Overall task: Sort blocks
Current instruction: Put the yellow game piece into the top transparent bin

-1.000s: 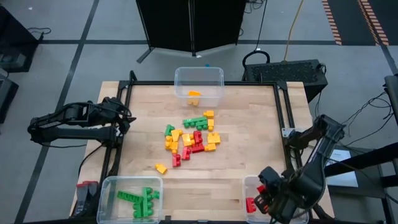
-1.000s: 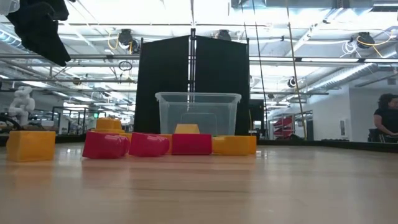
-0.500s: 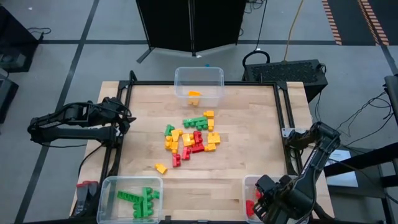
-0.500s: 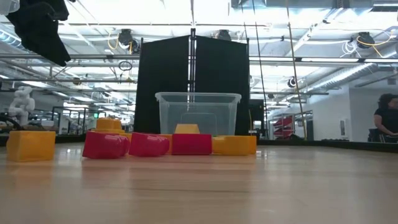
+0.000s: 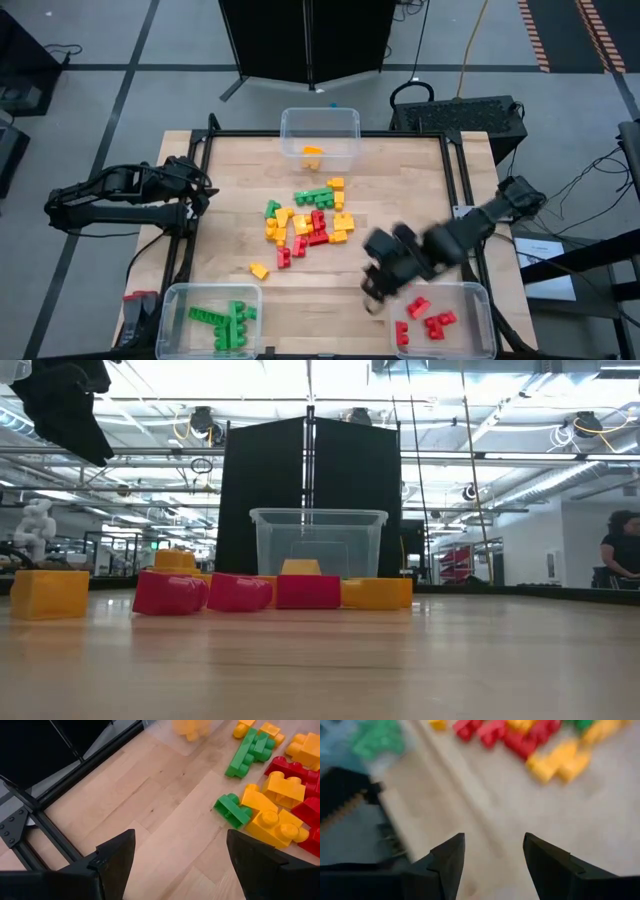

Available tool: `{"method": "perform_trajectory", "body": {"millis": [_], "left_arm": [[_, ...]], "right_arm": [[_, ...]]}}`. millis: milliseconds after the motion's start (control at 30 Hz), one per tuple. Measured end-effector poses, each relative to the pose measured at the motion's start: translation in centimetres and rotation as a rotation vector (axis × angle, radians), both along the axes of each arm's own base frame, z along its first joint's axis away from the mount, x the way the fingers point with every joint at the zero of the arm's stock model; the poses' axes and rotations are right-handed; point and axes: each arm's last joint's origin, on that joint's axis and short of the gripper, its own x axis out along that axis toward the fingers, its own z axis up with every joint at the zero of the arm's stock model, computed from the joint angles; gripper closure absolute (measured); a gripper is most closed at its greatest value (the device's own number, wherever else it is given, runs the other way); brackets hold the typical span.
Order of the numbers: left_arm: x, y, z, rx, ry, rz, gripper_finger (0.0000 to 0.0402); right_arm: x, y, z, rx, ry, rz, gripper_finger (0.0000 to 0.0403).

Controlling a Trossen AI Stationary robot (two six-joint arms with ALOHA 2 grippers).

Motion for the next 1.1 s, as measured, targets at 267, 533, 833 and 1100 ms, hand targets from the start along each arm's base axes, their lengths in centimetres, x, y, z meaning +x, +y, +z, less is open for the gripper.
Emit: {"method": "perform_trajectory", "body": {"millis": [267, 533, 833, 1100], "left_arm": [[0.0, 0.0, 0.0, 0.0, 0.001, 0.0, 0.0114], [0.0, 0.0, 0.0, 0.0, 0.002, 0.0, 0.0114], [0.0, 0.0, 0.0, 0.004, 0.006, -0.007, 0.0114], [0.0, 0.0, 0.0, 0.005, 0.01, -0.007, 0.0114]], "right_arm": [[4.6, -8.8, -2.0, -0.255, 0.162, 0.193, 0.0206], [7.1, -14.7, -5.0, -0.184, 0.308, 0.243, 0.0206], [9.7, -15.9, -10.0, -0.181, 0.446, 0.505, 0.0141], [11.6, -15.9, -16.2, -0.154, 0.615, 0.618, 0.0065]]}}
